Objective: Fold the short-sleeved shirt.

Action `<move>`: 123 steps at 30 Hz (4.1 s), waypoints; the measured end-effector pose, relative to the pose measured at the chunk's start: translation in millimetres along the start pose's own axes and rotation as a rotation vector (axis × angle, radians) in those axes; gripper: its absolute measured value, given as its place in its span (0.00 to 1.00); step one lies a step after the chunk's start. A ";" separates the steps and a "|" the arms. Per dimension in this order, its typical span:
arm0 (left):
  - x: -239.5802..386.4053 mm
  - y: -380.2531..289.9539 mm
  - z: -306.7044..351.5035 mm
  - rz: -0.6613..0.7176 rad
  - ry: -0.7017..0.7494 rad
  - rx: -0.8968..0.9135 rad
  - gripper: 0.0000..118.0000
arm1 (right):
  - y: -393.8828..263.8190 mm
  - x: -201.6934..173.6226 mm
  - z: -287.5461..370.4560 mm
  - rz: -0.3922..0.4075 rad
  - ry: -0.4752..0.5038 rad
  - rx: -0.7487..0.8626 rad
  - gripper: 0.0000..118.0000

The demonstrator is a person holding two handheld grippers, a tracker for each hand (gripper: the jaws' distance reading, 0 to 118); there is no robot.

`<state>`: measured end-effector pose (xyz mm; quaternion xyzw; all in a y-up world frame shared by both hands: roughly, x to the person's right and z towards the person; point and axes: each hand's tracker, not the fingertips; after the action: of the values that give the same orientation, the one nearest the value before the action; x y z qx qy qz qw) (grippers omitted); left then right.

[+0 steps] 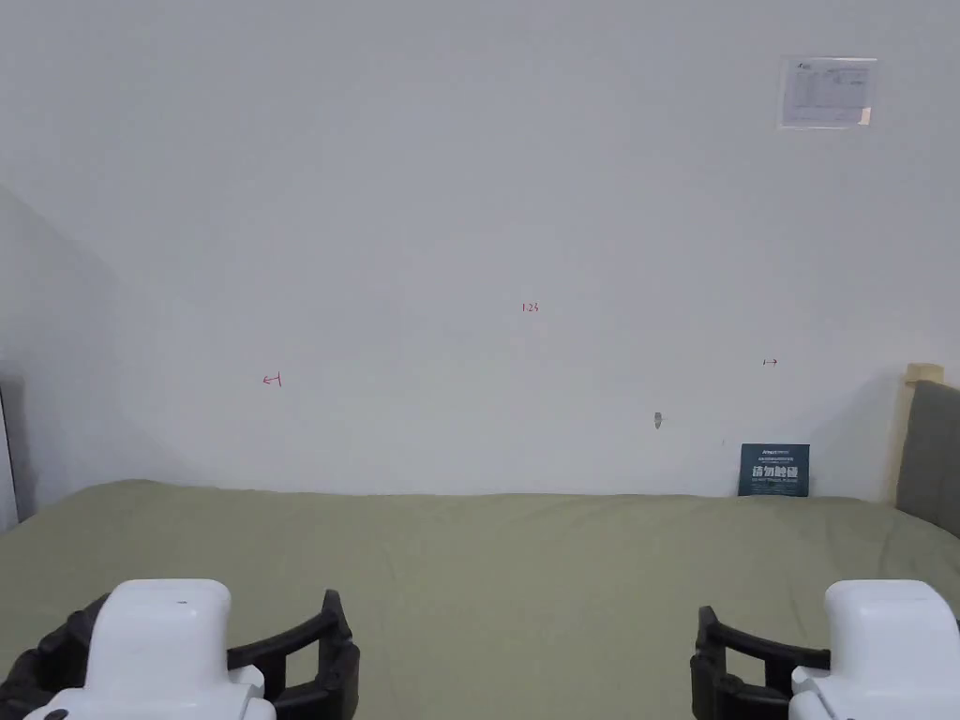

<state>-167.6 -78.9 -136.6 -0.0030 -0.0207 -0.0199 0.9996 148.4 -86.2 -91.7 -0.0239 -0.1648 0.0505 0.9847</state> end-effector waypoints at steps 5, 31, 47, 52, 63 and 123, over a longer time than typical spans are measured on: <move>-5.8 6.2 2.9 0.021 0.021 0.032 0.97 | 3.2 1.3 -0.3 -0.023 0.016 -0.009 1.00; -0.4 4.2 -4.0 0.011 -0.006 -0.011 0.97 | 5.1 -1.0 1.8 -0.046 0.086 -0.002 1.00; -3.8 11.5 1.2 0.036 -0.020 0.001 0.97 | 40.8 6.3 5.8 -0.229 0.085 -0.035 1.00; -3.9 14.2 3.2 0.039 -0.026 0.009 0.97 | 49.3 10.2 14.8 -0.234 0.094 0.037 1.00; 1.2 17.2 5.1 0.015 -0.037 0.020 0.97 | 58.2 27.8 12.5 -0.362 0.175 -0.051 1.00; 0.4 1.8 -29.6 0.000 -0.043 -0.038 0.97 | 6.5 -3.2 -14.3 -0.045 0.083 0.034 1.00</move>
<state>-165.9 -77.4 -166.2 -0.0223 -0.0419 -0.0203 0.9987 149.4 -80.6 -106.7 -0.0056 -0.1233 0.0301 0.9919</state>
